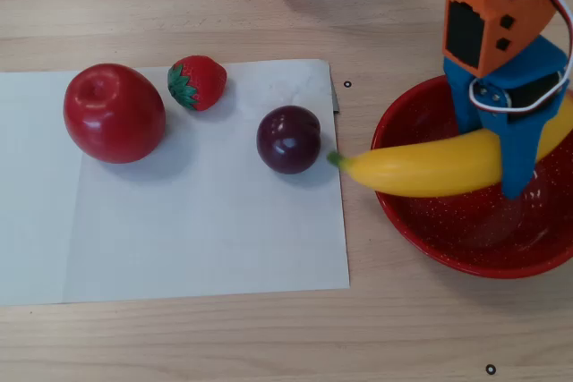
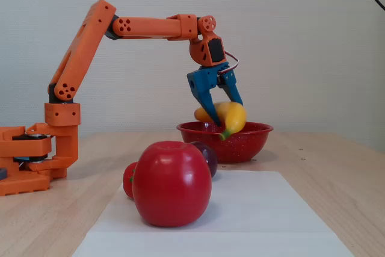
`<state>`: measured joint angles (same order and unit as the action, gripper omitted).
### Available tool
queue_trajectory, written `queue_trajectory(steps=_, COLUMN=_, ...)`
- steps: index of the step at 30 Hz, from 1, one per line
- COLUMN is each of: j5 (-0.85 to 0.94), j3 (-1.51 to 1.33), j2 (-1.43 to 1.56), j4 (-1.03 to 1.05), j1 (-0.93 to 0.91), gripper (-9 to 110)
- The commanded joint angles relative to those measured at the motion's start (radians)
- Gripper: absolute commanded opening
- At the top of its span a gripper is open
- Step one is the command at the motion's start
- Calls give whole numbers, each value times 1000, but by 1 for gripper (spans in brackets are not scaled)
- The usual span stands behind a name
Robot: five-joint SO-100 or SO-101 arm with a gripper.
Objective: Grasp the banana and put it in the red bowl
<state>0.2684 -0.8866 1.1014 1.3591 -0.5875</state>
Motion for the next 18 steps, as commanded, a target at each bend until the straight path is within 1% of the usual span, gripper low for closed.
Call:
queue_trajectory(steps=1, j5=25, j3=140, j2=75, j4=41, j1=-40, gripper=39)
queue_trajectory(steps=4, j5=25, j3=178, j2=75, j4=89, j1=-46, gripper=43)
queue_trajectory(steps=9, j5=31, j3=236, j2=104, j4=172, j1=-49, gripper=40)
queue_trajectory(steps=12, j5=44, j3=270, j2=133, j4=218, j1=-40, gripper=29)
queue_trajectory(steps=18, j5=66, j3=262, j2=229, j4=276, j1=3, gripper=0)
